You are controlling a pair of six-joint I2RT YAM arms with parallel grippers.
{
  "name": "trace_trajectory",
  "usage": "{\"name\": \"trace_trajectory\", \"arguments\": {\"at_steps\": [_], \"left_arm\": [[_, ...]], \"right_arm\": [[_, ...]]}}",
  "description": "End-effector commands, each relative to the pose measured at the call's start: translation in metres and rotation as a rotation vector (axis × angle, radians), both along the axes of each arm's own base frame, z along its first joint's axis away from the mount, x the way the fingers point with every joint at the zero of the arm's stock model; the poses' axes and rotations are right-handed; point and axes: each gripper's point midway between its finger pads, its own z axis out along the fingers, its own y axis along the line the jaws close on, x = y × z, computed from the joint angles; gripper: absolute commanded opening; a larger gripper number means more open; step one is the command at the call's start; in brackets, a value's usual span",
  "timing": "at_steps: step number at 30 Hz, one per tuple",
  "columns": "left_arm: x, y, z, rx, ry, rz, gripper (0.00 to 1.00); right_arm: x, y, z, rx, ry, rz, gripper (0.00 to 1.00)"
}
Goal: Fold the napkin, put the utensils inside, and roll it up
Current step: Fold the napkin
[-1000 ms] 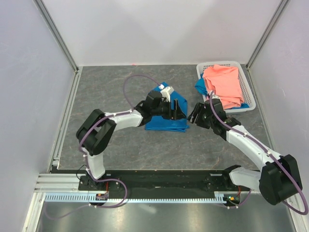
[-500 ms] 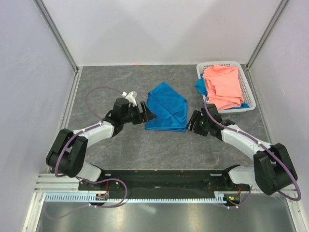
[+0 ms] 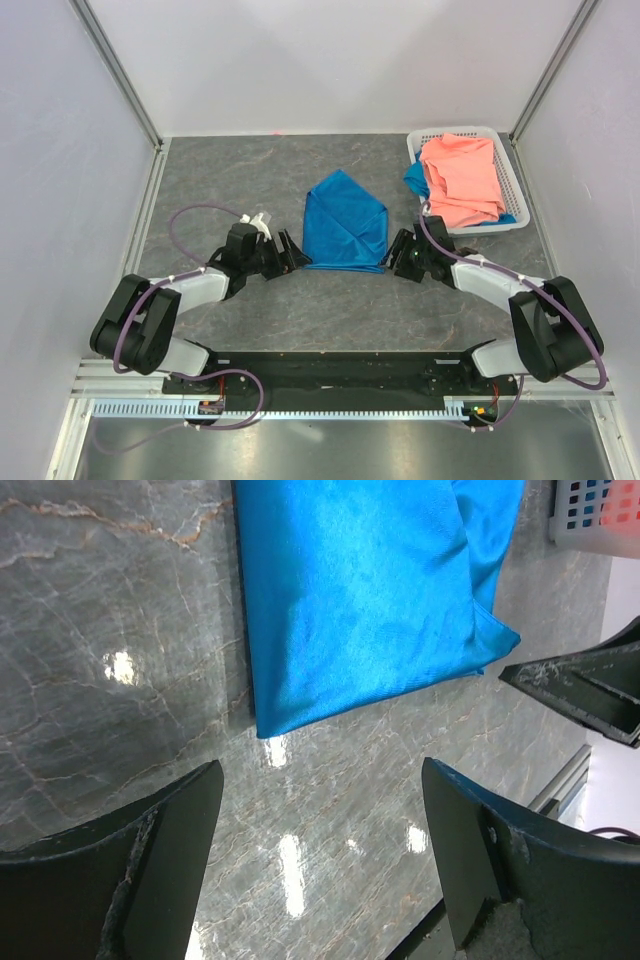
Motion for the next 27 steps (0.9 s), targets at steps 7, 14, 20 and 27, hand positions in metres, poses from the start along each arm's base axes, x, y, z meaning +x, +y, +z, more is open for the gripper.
{"name": "trace_trajectory", "arguments": {"at_steps": [7,14,20,27], "left_arm": [[0.004,-0.004,0.008,-0.049,-0.046,0.006,0.84],[0.004,-0.003,-0.001,-0.039,-0.032,0.006,0.81],[0.004,-0.003,-0.006,-0.03,-0.023,0.003,0.8],[0.004,-0.004,-0.009,-0.027,-0.017,-0.007,0.79]], "right_arm": [[0.021,-0.005,0.005,0.051,-0.036,-0.05,0.63],[0.022,-0.001,-0.009,0.062,0.003,-0.022,0.47],[0.017,0.002,-0.014,0.091,0.005,-0.014,0.39],[0.009,0.009,-0.03,0.13,0.051,-0.008,0.38]]}}
